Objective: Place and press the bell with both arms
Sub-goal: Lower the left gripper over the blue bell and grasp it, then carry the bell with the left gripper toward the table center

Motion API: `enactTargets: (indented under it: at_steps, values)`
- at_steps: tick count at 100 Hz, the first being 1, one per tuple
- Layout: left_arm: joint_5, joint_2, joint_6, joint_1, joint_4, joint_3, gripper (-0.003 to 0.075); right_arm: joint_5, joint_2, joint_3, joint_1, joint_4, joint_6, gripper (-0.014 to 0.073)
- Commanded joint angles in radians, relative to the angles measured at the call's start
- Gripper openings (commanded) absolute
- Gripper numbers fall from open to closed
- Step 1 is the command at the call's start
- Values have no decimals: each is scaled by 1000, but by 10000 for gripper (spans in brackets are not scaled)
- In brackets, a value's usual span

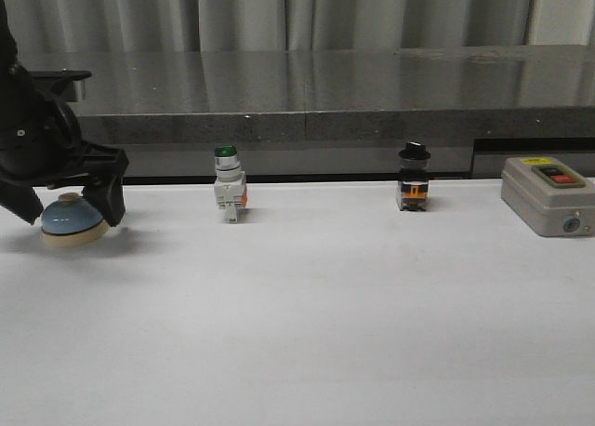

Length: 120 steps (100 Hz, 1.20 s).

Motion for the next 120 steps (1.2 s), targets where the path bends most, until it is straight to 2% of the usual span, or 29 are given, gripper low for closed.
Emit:
enactTargets:
  at_steps: [1,18,23,30,37,38,46,54,70,84,103,120]
  values:
    - [-26,-38,1,-6,-4,-28,659,-86,-20,-15,-7,-6,-2,-60]
    - [-9,-29,1,-6,-4,-28,654,-86,-20,-15,-7,-6,-2,-60]
    - [-9,-29,1,-6,-4,-28,627,-86,-20,-15,-7,-6,-2,-60]
    - [-9,-29,1,-6,-4,-28,542,-86,-20,-15,-7,-6,-2,-60]
    - [-7,-29,1,-6,-4,-28,422,-86,-20,-15,-7,-6,-2,-60]
    - [-7,-29,1,-6,-4,-28,387,-86,-20,-15,-7,-6,-2,-60]
    - [-7,-33,1,-6,-4,-28,278,-86,-20,-15,-7,-6,-2,-60]
    - [0,-48,1,-6,-4,-34,221,-86,-20,-15,-7,-6,-2,-60]
    - [28,-107,1,-10,-4,-43,216,-86,-20,-15,-7,-6,-2,-60]
    - [55,-189,1,-56,-4,-43,216,-86,-20,-15,-7,-6,-2,-60]
    - [84,-285,1,-190,-4,-43,216,-86,-20,-15,-7,-6,-2,-60]
    - [86,-285,1,-343,-4,-56,216,-86,-20,-15,-7,-6,-2,-60]
